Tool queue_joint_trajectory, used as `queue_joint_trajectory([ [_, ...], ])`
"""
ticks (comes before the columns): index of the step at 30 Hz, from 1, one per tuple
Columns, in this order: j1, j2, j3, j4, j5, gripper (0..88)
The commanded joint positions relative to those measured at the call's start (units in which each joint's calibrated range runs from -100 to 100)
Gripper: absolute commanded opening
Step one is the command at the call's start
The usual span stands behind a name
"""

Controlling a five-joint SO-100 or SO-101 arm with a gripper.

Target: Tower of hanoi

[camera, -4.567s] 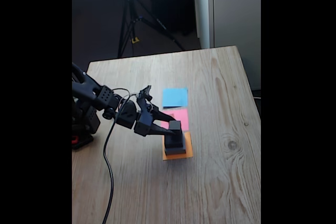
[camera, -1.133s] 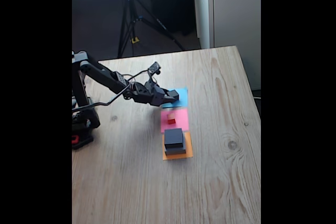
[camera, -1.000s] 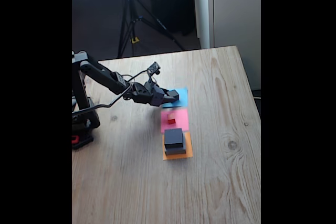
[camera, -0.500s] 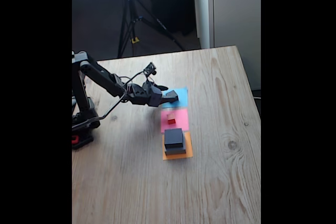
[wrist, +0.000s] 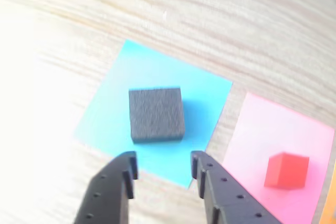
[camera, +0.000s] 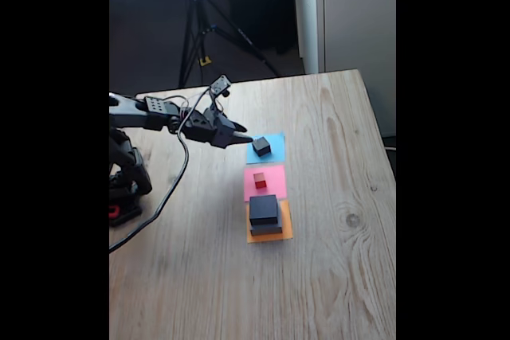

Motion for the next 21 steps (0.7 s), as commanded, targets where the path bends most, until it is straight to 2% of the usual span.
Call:
queue_joint_trajectory([
  [1,-0.2,-9.7,-4.6,14.3,0.1,0.2],
  [5,1.8,-14.5,-13.3,30.1,-1.6,0.2],
  [10,3.7,-13.7,-36.0,51.7,-6.6,0.2],
  [13,5.2,-11.9,-49.8,61.2,-7.3,0.2],
  [18,8.9,-7.5,-72.6,75.8,-4.1,0.2],
  [21,12.0,-5.1,-83.5,80.0,-3.8,0.2],
])
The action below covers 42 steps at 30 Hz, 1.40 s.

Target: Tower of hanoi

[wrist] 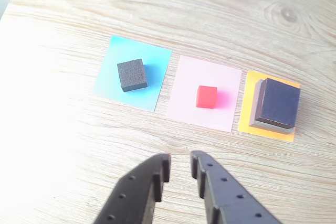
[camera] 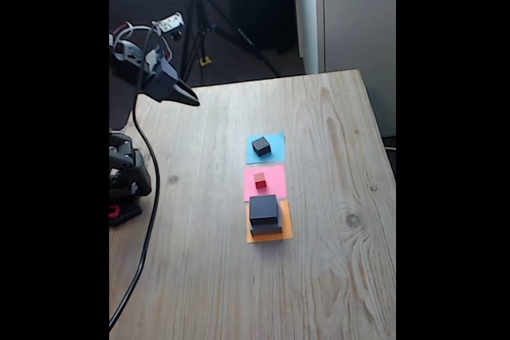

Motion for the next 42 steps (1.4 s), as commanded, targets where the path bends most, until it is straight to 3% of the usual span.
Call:
queue_joint_trajectory([
  [1,4.7,2.1,-15.1,4.1,1.3,0.2],
  [11,9.9,-0.5,-14.1,4.0,5.0,0.2],
  [17,12.1,-4.6,3.0,-2.5,4.8,0.7],
  [21,14.1,-7.9,18.1,-10.0,4.8,5.9],
  [26,16.5,-10.9,35.2,-24.3,7.6,12.8],
  [32,18.6,-12.4,56.6,-51.4,7.6,21.5],
  [42,18.2,-8.0,75.9,-80.9,7.6,29.4],
])
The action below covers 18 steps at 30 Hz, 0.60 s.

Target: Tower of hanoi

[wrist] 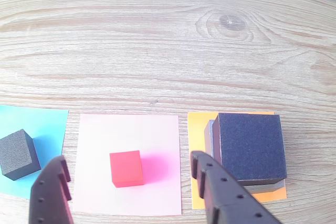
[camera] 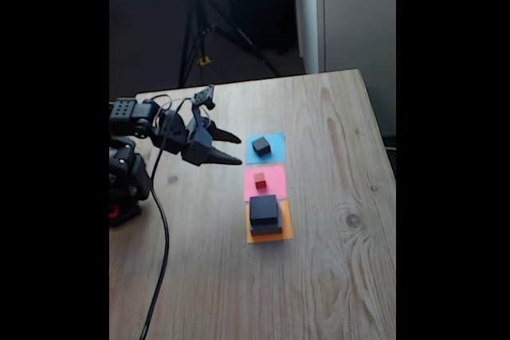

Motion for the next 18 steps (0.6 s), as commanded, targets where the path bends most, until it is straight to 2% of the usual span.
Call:
queue_joint_trajectory([
  [1,-0.1,2.1,5.0,-12.4,0.9,29.9],
  [12,0.6,17.3,13.2,-39.2,0.9,31.3],
  [18,0.4,25.4,17.0,-53.0,-1.8,31.3],
])
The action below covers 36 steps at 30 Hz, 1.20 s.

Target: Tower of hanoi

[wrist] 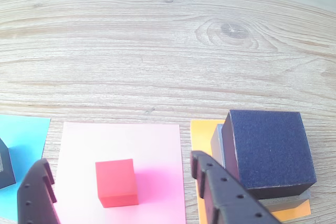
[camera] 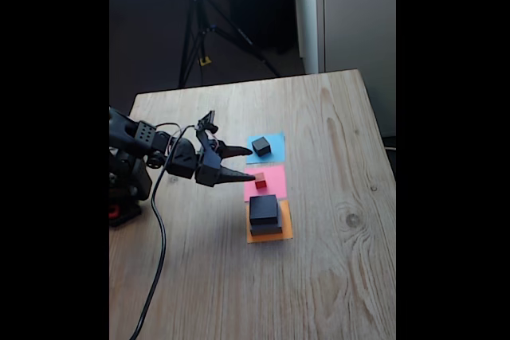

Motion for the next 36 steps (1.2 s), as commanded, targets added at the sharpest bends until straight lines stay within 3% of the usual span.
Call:
queue_joint_trajectory([
  [1,0.0,4.0,0.7,-9.0,-2.7,31.3],
  [19,-1.5,29.9,-3.0,-28.2,-9.5,30.4],
  [36,-5.1,41.8,-9.8,-32.9,-7.2,29.2],
])
